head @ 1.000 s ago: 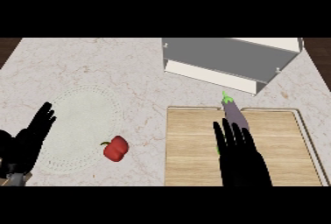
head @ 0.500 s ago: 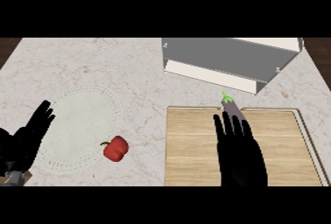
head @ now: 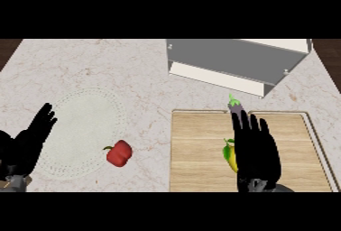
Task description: Pick the lemon from the tray and place it in the tiered shelf
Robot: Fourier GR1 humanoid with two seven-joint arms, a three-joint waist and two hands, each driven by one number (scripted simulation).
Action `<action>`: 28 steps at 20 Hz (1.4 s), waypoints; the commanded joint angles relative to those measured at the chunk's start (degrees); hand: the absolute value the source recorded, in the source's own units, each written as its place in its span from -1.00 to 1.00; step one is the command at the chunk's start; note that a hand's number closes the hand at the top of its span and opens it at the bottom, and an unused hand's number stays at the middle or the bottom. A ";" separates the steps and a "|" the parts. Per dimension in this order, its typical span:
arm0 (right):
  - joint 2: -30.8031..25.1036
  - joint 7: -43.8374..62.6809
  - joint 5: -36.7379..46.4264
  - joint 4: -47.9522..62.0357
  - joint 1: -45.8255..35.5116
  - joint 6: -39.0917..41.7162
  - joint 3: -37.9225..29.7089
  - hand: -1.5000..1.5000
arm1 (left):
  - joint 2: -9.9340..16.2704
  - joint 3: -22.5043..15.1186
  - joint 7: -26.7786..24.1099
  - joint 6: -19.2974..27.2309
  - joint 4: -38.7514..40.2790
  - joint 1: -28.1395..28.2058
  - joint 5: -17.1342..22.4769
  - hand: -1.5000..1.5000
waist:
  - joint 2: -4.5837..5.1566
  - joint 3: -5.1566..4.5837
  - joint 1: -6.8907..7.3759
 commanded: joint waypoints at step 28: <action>1.74 -10.88 11.81 2.18 2.29 -10.37 -0.24 1.00 | -6.98 4.96 3.85 -3.04 -5.05 0.99 -8.09 0.00 | -0.07 0.00 -0.05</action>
